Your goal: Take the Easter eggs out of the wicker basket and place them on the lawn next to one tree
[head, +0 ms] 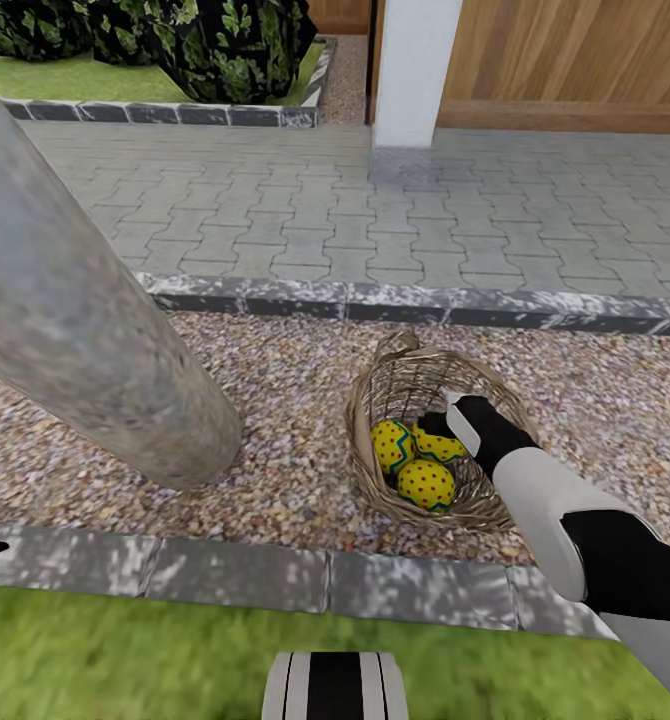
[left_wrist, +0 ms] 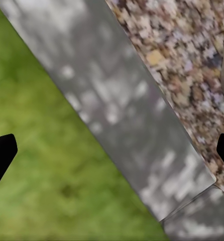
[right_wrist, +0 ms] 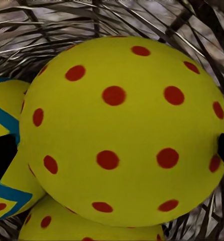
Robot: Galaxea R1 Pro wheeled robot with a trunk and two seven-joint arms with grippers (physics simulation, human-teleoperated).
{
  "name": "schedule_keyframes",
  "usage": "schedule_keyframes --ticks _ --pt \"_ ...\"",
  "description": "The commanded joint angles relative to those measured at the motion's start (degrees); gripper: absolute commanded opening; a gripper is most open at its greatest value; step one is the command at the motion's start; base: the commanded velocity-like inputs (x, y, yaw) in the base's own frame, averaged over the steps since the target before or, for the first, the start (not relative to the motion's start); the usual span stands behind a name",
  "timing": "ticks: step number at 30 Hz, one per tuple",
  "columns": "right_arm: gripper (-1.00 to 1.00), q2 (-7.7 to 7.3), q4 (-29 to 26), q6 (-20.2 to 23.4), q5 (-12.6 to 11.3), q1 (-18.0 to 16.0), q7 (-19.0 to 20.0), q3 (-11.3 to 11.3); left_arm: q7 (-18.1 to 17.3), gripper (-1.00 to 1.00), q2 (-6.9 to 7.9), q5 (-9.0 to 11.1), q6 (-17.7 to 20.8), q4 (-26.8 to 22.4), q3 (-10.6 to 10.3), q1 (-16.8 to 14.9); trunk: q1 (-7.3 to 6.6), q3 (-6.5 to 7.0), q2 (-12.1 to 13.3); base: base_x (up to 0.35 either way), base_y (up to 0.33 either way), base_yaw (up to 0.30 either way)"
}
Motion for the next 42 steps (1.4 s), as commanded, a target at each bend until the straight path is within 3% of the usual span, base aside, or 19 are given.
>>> schedule_keyframes --ticks 1,28,31,32,42 --pt "1.0 -0.04 -0.07 0.19 -0.61 -0.01 -0.73 0.48 -0.58 1.0 -0.02 -0.53 0.25 -0.01 0.15 -0.05 -0.01 -0.04 -0.01 0.0 0.0 0.0" --pt "1.0 -0.09 -0.1 0.02 -0.7 -0.01 -0.56 0.37 -0.54 1.0 -0.02 -0.53 0.25 -0.01 0.15 -0.05 0.22 -2.03 -0.13 0.0 0.0 0.0" --pt "1.0 -0.09 -0.1 0.04 -0.69 -0.01 -0.48 -1.52 -0.55 1.0 -0.02 -0.53 0.25 -0.08 0.15 -0.05 0.22 -2.03 -0.13 0.0 0.0 0.0" --pt "-1.0 -0.09 -0.1 0.04 -0.7 -0.01 -0.47 -1.87 -0.54 1.0 -0.02 -0.53 0.25 -0.08 0.15 -0.05 0.22 -2.03 -0.13 0.0 0.0 0.0" --pt "-1.0 0.13 -0.1 0.2 -0.68 -0.01 -0.38 -1.99 -0.57 1.0 -0.02 -0.53 0.25 -0.1 0.15 -0.05 0.22 -2.03 -0.13 0.0 0.0 0.0"
